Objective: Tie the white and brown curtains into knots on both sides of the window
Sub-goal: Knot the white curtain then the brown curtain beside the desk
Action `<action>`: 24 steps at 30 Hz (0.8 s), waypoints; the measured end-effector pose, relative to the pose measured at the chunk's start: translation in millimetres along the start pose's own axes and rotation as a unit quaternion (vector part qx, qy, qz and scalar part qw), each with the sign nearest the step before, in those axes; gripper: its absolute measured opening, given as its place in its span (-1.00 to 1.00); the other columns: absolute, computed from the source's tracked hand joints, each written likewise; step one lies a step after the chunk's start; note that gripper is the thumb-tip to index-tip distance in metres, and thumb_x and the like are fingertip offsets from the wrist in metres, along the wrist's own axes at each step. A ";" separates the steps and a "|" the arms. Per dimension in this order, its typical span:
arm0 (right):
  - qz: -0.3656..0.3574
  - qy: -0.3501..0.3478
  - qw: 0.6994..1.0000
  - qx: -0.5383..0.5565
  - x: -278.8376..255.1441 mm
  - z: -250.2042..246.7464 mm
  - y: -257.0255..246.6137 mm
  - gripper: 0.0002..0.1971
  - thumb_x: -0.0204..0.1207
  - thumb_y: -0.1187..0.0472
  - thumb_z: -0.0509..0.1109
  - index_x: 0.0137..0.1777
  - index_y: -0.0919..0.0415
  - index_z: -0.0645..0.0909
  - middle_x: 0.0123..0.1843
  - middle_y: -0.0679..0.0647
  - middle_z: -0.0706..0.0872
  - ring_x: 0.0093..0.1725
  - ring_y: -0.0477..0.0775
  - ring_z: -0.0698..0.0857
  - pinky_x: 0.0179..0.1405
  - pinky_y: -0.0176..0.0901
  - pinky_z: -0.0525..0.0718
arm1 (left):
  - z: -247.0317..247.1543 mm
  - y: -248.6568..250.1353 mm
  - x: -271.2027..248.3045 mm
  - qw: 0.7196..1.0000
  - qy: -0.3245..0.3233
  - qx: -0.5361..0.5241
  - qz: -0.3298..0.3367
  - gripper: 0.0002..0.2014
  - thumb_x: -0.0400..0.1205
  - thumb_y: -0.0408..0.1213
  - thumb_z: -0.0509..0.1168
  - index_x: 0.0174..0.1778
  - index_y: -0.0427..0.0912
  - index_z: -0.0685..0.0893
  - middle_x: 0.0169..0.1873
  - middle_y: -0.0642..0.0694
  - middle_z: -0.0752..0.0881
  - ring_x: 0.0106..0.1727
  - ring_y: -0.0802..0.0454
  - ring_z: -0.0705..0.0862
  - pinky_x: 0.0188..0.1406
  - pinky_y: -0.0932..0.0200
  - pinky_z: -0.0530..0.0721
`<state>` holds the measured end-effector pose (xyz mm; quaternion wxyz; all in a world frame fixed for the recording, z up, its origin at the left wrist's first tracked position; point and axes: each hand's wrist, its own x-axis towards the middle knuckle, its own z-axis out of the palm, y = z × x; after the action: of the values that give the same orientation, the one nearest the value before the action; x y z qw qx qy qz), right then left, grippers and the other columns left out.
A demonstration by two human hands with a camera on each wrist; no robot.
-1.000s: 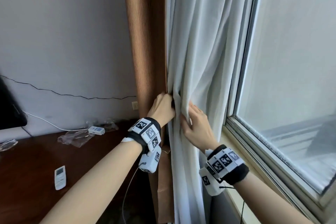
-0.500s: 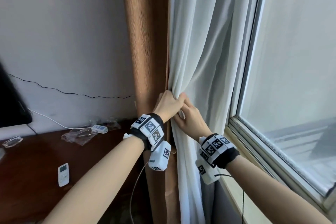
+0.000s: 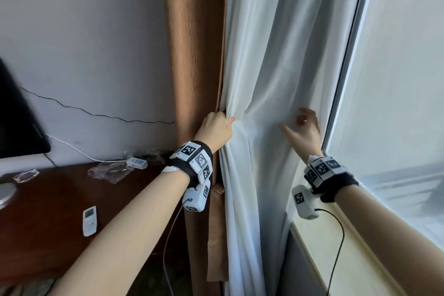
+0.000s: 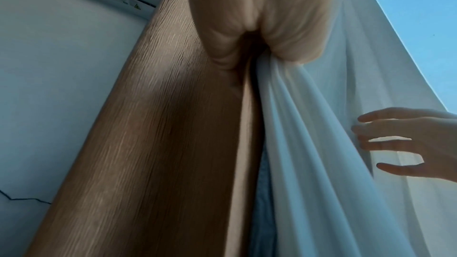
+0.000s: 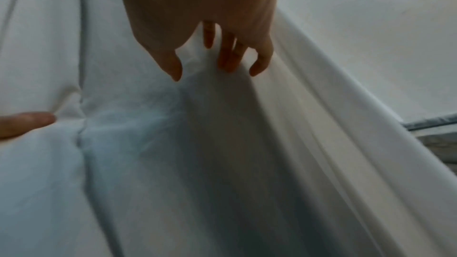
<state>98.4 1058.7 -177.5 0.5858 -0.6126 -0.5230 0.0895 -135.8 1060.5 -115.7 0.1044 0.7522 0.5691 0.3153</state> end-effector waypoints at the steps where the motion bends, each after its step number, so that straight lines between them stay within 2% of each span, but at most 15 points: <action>1: 0.035 -0.027 0.999 0.001 6.5 1.7 0.3 -0.10 0.28 -0.17 0.59 0.54 0.08 0.25 0.42 0.04 0.46 0.32 -0.01 0.54 0.39 -0.04 0.53 | 1.8 -1.2 2.4 1.000 -0.001 -0.005 0.004 -0.56 0.72 -0.11 0.18 0.17 -0.52 0.58 0.14 -0.55 0.59 0.23 -0.49 0.56 0.22 -0.20 0.56; 3: 0.082 -0.091 0.992 0.019 17.3 7.1 -0.9 0.11 0.18 -0.32 0.58 0.64 0.04 0.10 0.54 0.02 0.35 0.46 0.01 0.45 0.48 0.00 0.46 | 4.6 -1.0 4.4 1.000 -0.005 -0.015 0.012 -0.56 0.71 -0.10 0.19 0.14 -0.50 0.60 0.11 -0.53 0.63 0.20 -0.49 0.59 0.19 -0.20 0.59; 4: 0.093 -0.116 0.988 0.037 23.2 11.3 -2.3 0.11 0.17 -0.32 0.58 0.64 0.04 0.12 0.51 0.01 0.42 0.43 0.03 0.50 0.44 0.02 0.51 | 5.9 -1.1 5.7 1.000 -0.007 -0.016 0.013 -0.56 0.71 -0.10 0.18 0.15 -0.50 0.61 0.11 -0.52 0.64 0.20 -0.49 0.59 0.19 -0.20 0.60; 5: 0.099 -0.131 0.985 0.055 27.6 14.4 -4.5 0.01 0.21 -0.27 0.59 0.60 0.06 0.23 0.42 0.01 0.54 0.34 0.05 0.59 0.32 -0.01 0.60 | 7.5 -0.4 6.4 1.000 -0.008 -0.015 0.015 -0.55 0.71 -0.09 0.18 0.16 -0.50 0.61 0.11 -0.52 0.64 0.20 -0.48 0.59 0.20 -0.19 0.59; 6: 0.099 -0.135 0.983 0.069 31.9 17.4 -6.8 -0.17 0.26 -0.19 0.58 0.49 0.08 0.39 0.28 0.01 0.65 0.23 0.06 0.66 0.15 -0.08 0.66 | 8.9 0.1 7.1 1.000 -0.010 -0.013 0.016 -0.55 0.71 -0.09 0.18 0.17 -0.50 0.61 0.12 -0.51 0.64 0.22 -0.48 0.58 0.21 -0.19 0.58; 8: 0.088 -0.123 0.985 0.084 38.6 22.4 -10.2 -0.60 0.34 -0.05 0.55 0.12 0.07 0.60 -0.01 -0.01 0.75 0.04 0.07 0.74 -0.14 -0.23 0.63 | 10.0 2.2 7.5 1.000 -0.017 -0.012 0.016 -0.55 0.72 -0.09 0.17 0.20 -0.49 0.60 0.15 -0.51 0.63 0.24 -0.47 0.57 0.25 -0.18 0.56; 9: 0.083 -0.122 0.985 0.086 40.8 23.8 -11.2 -0.73 0.36 0.00 0.54 0.00 0.05 0.62 -0.10 -0.02 0.76 -0.02 0.07 0.75 -0.20 -0.24 0.63 | 10.0 2.7 8.0 1.000 -0.020 -0.011 0.013 -0.55 0.72 -0.10 0.17 0.21 -0.49 0.59 0.16 -0.51 0.62 0.25 -0.46 0.57 0.26 -0.18 0.56; 10: 0.078 -0.125 0.985 0.085 42.2 24.8 -11.7 -0.78 0.38 0.03 0.52 -0.03 0.04 0.64 -0.12 -0.01 0.78 -0.04 0.08 0.76 -0.20 -0.21 0.66 | 9.9 3.2 7.9 1.000 -0.023 -0.011 0.011 -0.56 0.72 -0.10 0.17 0.21 -0.49 0.59 0.17 -0.51 0.61 0.26 -0.46 0.56 0.27 -0.18 0.55; 12: 0.061 -0.134 0.987 0.060 42.1 25.0 -13.3 -0.80 0.43 0.09 0.45 0.01 0.11 0.70 -0.11 0.05 0.80 -0.04 0.10 0.77 -0.14 -0.14 0.71 | 9.1 2.7 7.6 1.000 -0.025 -0.008 0.006 -0.57 0.72 -0.12 0.18 0.21 -0.49 0.58 0.19 -0.51 0.60 0.27 -0.46 0.56 0.28 -0.18 0.55; 14: 0.043 -0.137 0.990 0.006 37.0 22.4 -17.9 -0.83 0.50 0.15 0.35 0.00 0.21 0.66 -0.15 0.11 0.75 -0.13 0.13 0.70 -0.27 -0.17 0.61 | 7.6 2.7 6.7 1.000 -0.022 -0.005 0.003 -0.60 0.72 -0.14 0.18 0.21 -0.48 0.57 0.19 -0.50 0.60 0.27 -0.45 0.56 0.27 -0.17 0.55; 16: 0.021 -0.128 0.990 -0.049 26.6 16.1 -25.0 -0.88 0.57 0.20 0.25 -0.11 0.26 0.53 -0.24 0.10 0.59 -0.25 0.12 0.55 -0.43 -0.21 0.43 | 6.9 4.3 4.9 1.000 -0.016 0.004 -0.002 -0.64 0.72 -0.19 0.19 0.19 -0.47 0.57 0.18 -0.48 0.59 0.26 -0.44 0.56 0.26 -0.16 0.57; 18: -0.007 -0.112 0.990 -0.082 13.3 9.9 -26.8 -0.89 0.63 0.26 0.17 -0.08 0.30 0.44 -0.22 0.11 0.51 -0.24 0.16 0.46 -0.43 -0.11 0.33 | 7.1 6.6 1.9 1.000 -0.008 0.019 -0.004 -0.66 0.71 -0.21 0.19 0.20 -0.45 0.57 0.20 -0.47 0.57 0.27 -0.44 0.55 0.26 -0.16 0.56; 20: -0.033 -0.113 0.990 -0.073 -2.6 1.8 -23.8 -0.86 0.66 0.33 0.10 0.12 0.40 0.38 -0.19 0.18 0.52 -0.20 0.25 0.50 -0.31 -0.02 0.38 | 9.6 11.2 -2.7 0.999 -0.005 0.042 -0.004 -0.67 0.70 -0.21 0.21 0.21 -0.44 0.55 0.22 -0.46 0.55 0.29 -0.42 0.53 0.27 -0.15 0.54; 21: -0.041 -0.113 0.991 -0.065 -12.3 -1.5 -22.6 -0.86 0.67 0.36 0.07 0.16 0.41 0.32 -0.22 0.19 0.52 -0.22 0.27 0.52 -0.32 0.02 0.40 | 10.9 12.2 -4.7 0.999 -0.006 0.053 -0.002 -0.67 0.70 -0.22 0.22 0.20 -0.45 0.54 0.23 -0.45 0.54 0.29 -0.42 0.52 0.25 -0.13 0.54; 24: -0.092 -0.103 0.987 -0.086 -38.2 -12.4 -23.6 -0.94 0.64 0.42 0.07 0.02 0.32 0.22 -0.43 0.11 0.44 -0.44 0.26 0.43 -0.51 0.02 0.24 | 14.1 19.4 -8.7 0.996 0.003 0.085 0.015 -0.72 0.70 -0.27 0.23 0.15 -0.46 0.55 0.19 -0.45 0.56 0.25 -0.42 0.56 0.16 -0.12 0.54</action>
<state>78.0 1017.0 -173.9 0.4799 -0.5972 -0.6405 0.0526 -113.4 1048.9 -119.7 0.0337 0.7662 0.5824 0.2694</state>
